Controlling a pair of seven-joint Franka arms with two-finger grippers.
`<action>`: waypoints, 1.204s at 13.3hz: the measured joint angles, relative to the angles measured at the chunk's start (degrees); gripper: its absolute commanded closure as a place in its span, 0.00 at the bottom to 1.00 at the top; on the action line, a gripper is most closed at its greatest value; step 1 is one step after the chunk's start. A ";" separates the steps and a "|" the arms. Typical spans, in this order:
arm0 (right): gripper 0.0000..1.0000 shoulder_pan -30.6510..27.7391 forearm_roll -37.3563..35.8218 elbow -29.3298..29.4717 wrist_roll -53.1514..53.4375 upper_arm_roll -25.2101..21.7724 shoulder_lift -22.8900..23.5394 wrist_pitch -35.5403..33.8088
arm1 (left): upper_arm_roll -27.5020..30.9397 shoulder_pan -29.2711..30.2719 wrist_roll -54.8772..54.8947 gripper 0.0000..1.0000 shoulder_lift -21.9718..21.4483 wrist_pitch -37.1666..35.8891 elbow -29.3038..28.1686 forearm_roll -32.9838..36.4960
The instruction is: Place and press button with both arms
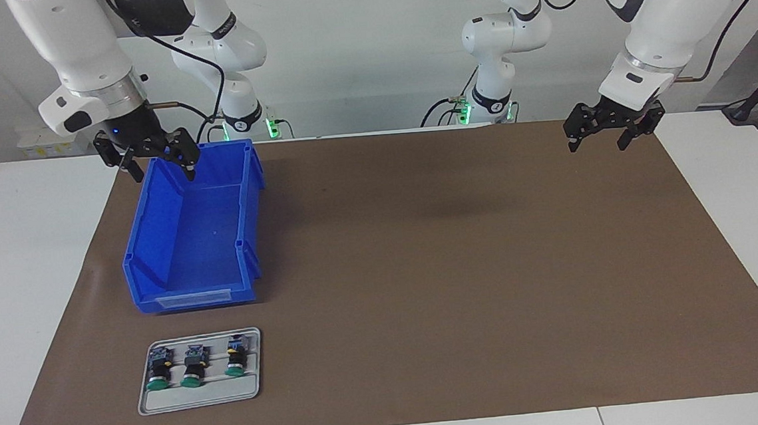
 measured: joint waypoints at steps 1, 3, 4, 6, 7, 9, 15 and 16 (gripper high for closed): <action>0.00 0.00 0.00 0.00 0.00 0.00 0.00 -0.02 | 0.05 0.07 0.01 0.00 -0.01 0.06 0.00 0.01; 0.00 0.00 0.00 -0.01 0.00 0.00 0.00 -0.04 | 0.45 0.52 0.04 0.00 -0.07 0.10 0.01 0.02; 0.00 0.00 0.00 -0.01 0.00 -0.01 0.00 -0.06 | 0.48 0.80 0.08 0.00 -0.11 0.13 0.01 0.02; 0.00 -0.11 0.00 -0.01 0.00 -0.12 0.00 -0.15 | 0.50 0.96 0.09 0.00 -0.13 0.16 0.01 0.02; 0.00 -0.26 0.00 -0.04 0.00 -0.16 0.00 -0.20 | 0.50 0.96 0.09 0.00 -0.13 0.16 0.00 0.02; 0.01 -0.56 0.00 -0.05 0.00 -0.18 0.00 0.27 | 0.50 0.97 0.08 0.00 -0.14 0.12 -0.01 0.02; 0.05 -1.31 -0.01 -0.40 -0.71 -0.25 2.60 6.88 | 0.56 1.13 0.08 0.00 -0.14 0.12 -0.03 0.02; 0.05 -1.69 -0.01 -0.27 -1.06 -0.26 3.83 8.34 | 0.56 1.14 0.08 0.00 -0.14 0.12 -0.03 0.02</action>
